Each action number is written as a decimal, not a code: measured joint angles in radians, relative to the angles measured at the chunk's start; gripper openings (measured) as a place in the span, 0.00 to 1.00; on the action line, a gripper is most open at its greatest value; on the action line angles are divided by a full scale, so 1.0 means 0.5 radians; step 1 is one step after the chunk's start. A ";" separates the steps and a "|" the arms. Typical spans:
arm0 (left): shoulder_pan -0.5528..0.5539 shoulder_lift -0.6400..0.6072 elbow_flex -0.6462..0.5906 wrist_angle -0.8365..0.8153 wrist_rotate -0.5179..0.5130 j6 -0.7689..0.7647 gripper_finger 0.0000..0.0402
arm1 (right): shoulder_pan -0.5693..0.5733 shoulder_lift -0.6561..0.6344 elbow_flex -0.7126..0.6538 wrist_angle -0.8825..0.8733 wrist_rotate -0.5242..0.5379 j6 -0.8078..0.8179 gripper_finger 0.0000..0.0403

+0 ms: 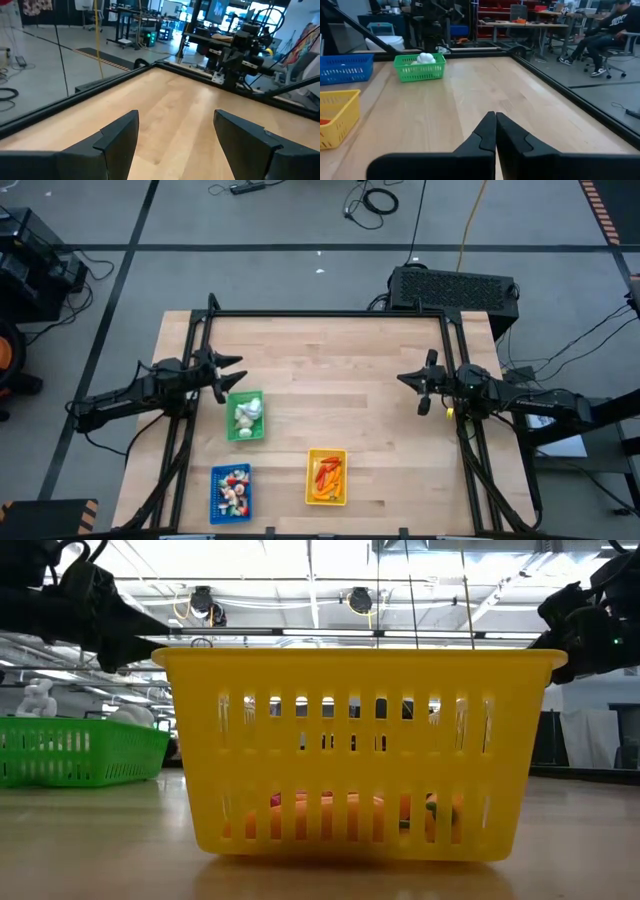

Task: Sort produce into baskets
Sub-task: Return to Home Position

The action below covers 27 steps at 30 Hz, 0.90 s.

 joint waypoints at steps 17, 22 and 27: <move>0.000 0.001 0.000 0.005 -0.018 0.087 0.66 | 0.000 0.001 0.000 0.000 -0.001 -0.001 0.00; 0.000 0.001 0.000 0.005 -0.018 0.087 0.66 | 0.000 0.001 0.000 0.000 -0.001 0.000 0.00; 0.000 0.001 0.000 0.005 -0.018 0.087 0.66 | 0.000 0.002 0.000 0.000 -0.001 -0.001 0.00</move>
